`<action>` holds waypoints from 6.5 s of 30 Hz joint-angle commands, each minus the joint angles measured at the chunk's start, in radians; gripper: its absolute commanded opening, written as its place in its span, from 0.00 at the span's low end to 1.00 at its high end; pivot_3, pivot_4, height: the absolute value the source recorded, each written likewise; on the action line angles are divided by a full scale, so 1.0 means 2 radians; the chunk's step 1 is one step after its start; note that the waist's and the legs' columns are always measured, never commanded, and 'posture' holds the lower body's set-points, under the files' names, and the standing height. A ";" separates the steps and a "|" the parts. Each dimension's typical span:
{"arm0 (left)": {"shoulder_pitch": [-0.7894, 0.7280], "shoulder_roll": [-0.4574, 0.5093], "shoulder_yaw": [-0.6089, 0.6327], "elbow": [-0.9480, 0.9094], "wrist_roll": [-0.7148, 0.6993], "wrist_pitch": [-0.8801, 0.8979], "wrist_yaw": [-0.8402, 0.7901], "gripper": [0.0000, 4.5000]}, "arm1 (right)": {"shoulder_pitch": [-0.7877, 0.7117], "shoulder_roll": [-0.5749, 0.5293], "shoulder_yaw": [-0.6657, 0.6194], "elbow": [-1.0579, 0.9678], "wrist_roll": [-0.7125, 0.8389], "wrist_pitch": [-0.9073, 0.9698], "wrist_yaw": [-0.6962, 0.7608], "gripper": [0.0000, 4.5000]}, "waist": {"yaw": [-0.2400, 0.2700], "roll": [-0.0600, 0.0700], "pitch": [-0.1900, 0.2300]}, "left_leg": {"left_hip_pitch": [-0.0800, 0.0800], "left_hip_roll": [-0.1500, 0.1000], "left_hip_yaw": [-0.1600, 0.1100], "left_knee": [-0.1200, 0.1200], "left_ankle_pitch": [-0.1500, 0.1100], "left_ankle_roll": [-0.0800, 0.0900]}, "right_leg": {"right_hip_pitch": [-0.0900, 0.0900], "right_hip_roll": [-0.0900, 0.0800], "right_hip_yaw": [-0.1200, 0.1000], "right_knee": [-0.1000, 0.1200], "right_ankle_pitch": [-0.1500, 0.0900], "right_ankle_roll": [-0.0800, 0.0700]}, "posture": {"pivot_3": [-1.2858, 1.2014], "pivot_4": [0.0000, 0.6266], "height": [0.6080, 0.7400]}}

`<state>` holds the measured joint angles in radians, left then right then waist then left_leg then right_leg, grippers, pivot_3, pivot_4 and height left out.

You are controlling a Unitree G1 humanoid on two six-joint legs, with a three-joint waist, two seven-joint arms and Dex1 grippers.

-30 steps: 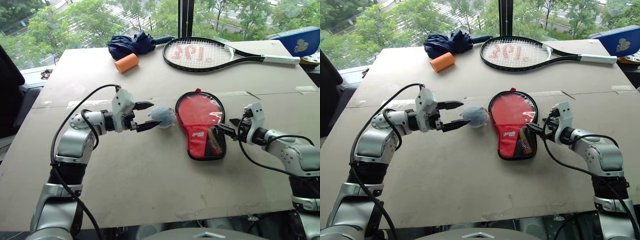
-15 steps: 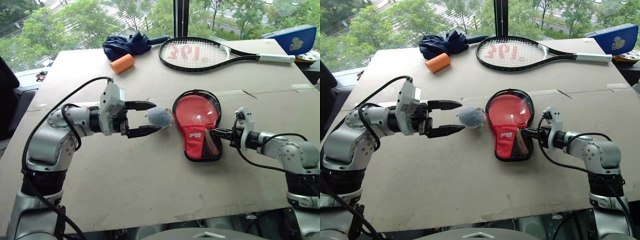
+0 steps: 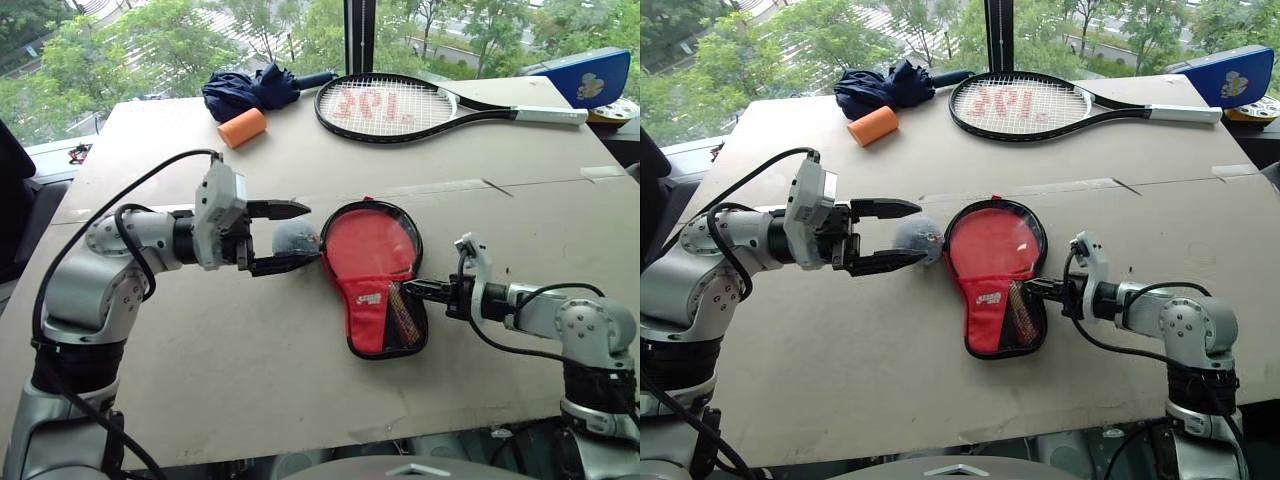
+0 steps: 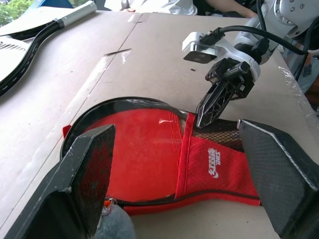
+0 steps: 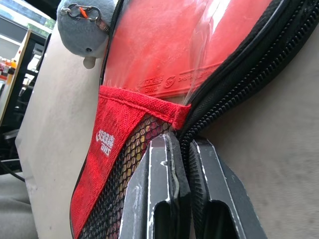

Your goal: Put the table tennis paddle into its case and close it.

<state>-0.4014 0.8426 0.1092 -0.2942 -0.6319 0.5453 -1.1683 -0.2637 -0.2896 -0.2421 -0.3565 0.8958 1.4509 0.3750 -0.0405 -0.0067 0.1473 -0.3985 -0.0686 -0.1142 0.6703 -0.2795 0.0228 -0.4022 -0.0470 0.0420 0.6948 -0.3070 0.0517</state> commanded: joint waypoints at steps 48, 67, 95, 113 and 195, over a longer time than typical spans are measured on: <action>-0.146 -0.036 -0.138 0.409 0.257 -0.222 -0.087 0.77 | -0.071 -0.098 0.316 0.049 -0.308 -0.273 0.133 1.00 | 0.001 -0.003 -0.004 | 0.000 -0.001 -0.001 0.002 0.000 0.000 | 0.000 0.000 -0.001 0.001 0.000 0.000 | 0.52 0.24 1.00; -0.366 -0.157 -0.170 0.732 0.407 -0.379 0.117 0.02 | -0.055 -0.103 0.348 0.026 -0.308 -0.239 0.145 1.00 | 0.003 -0.005 -0.007 | 0.000 -0.003 -0.005 0.005 0.000 0.000 | 0.002 -0.002 -0.006 0.001 0.000 0.000 | 0.52 0.24 1.00; -0.502 -0.483 -0.152 0.820 0.482 -0.357 0.437 0.02 | -0.034 -0.071 0.339 0.004 -0.312 -0.220 0.118 1.00 | 0.014 -0.006 -0.007 | -0.001 -0.005 -0.007 0.005 0.000 0.000 | 0.003 -0.003 -0.007 0.001 0.000 0.000 | 0.52 0.24 1.00; -0.523 -0.456 -0.060 0.788 0.382 -0.459 0.318 0.77 | -0.035 -0.063 0.340 0.014 -0.317 -0.226 0.117 1.00 | 0.012 -0.006 -0.007 | -0.001 -0.005 -0.006 0.005 0.000 0.000 | 0.003 -0.003 -0.006 0.001 0.000 0.000 | 0.52 0.24 1.00; -0.130 -0.323 -0.276 0.443 0.384 -0.170 0.179 0.78 | 0.084 -0.279 -0.077 0.010 -0.050 -0.171 0.241 0.00 | 0.034 -0.001 -0.010 | 0.004 -0.007 -0.010 0.006 -0.001 0.003 | 0.012 -0.005 -0.009 -0.003 0.000 0.000 | 0.52 0.24 1.00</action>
<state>-0.7242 0.1911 -0.3816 0.4744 0.0721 0.1710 -0.8124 -0.1031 -0.8198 -0.3626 -0.3222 0.7808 1.1158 0.8251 0.0266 -0.0095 0.1270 -0.3889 -0.0819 -0.1343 0.6810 -0.2824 0.0287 -0.3770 -0.0564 0.0239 0.6886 -0.3074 0.0527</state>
